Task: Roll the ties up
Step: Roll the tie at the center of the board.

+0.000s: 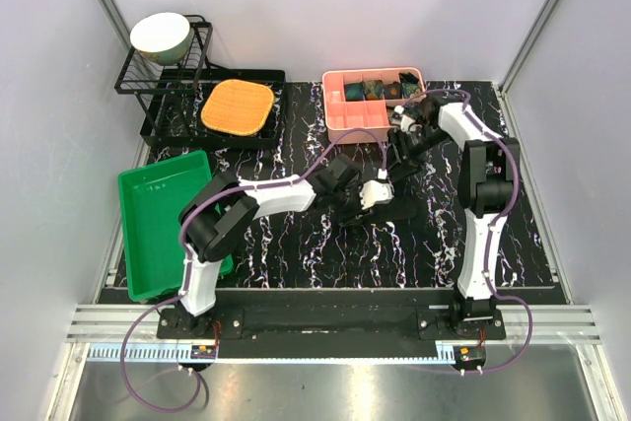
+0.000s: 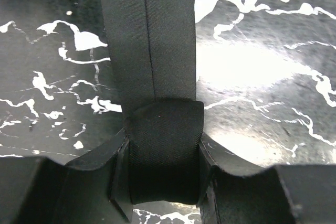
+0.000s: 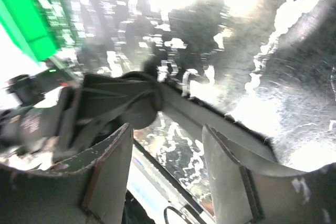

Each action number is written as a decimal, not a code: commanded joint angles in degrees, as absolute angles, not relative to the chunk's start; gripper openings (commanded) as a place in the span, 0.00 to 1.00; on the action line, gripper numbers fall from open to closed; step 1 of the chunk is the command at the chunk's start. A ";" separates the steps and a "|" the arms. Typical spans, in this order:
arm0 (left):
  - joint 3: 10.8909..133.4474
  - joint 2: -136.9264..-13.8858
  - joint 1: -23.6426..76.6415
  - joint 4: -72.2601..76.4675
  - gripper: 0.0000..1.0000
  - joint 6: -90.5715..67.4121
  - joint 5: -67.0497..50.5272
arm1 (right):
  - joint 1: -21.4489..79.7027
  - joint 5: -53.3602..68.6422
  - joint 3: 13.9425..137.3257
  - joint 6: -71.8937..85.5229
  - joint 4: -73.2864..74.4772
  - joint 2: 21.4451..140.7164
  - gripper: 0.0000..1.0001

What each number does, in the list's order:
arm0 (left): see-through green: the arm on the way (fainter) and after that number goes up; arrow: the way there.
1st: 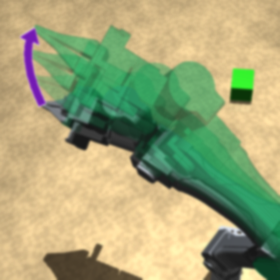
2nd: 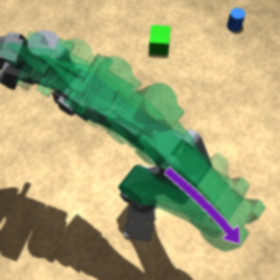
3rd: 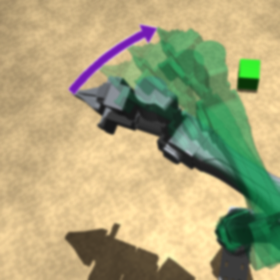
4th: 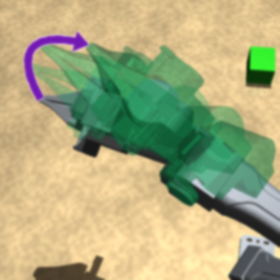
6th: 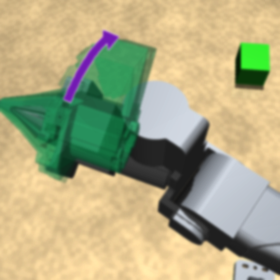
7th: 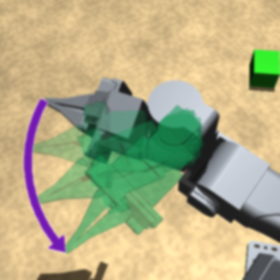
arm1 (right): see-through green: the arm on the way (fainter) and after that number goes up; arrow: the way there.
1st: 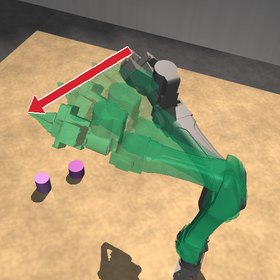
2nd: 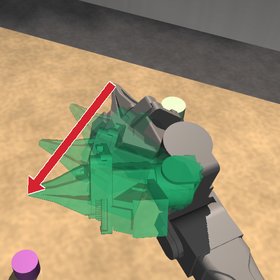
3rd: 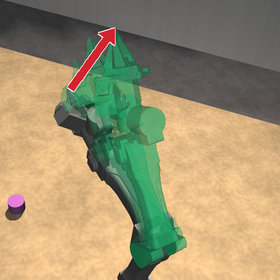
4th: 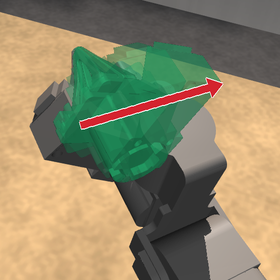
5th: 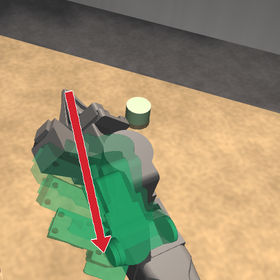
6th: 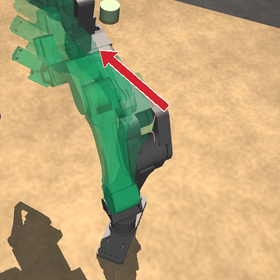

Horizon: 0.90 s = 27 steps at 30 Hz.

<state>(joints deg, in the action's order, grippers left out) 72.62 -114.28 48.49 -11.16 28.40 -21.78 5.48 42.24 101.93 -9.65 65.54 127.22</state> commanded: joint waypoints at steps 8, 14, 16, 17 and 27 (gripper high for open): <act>74.18 -121.20 48.96 -25.05 0.17 28.56 -14.58 | 10.80 57.48 81.41 -2.99 52.67 118.39 0.53; 74.71 -121.90 48.87 -25.22 0.19 28.04 -15.38 | 11.69 58.45 76.20 -0.35 42.46 118.03 0.47; 74.53 -121.99 48.96 -25.05 0.20 27.77 -15.64 | 11.69 58.36 76.11 1.40 41.75 118.56 0.42; 74.62 -121.99 48.96 -25.05 0.20 27.69 -15.64 | 11.78 57.92 76.03 1.49 41.84 119.00 0.40; 74.36 -122.26 48.95 -24.43 0.22 27.25 -16.96 | 11.87 52.65 76.20 1.84 41.05 119.00 0.52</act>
<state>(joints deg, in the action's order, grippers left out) 77.28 -116.62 48.58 -16.05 26.44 -20.16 11.73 56.27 75.83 0.84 46.50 121.36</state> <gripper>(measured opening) 0.416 0.505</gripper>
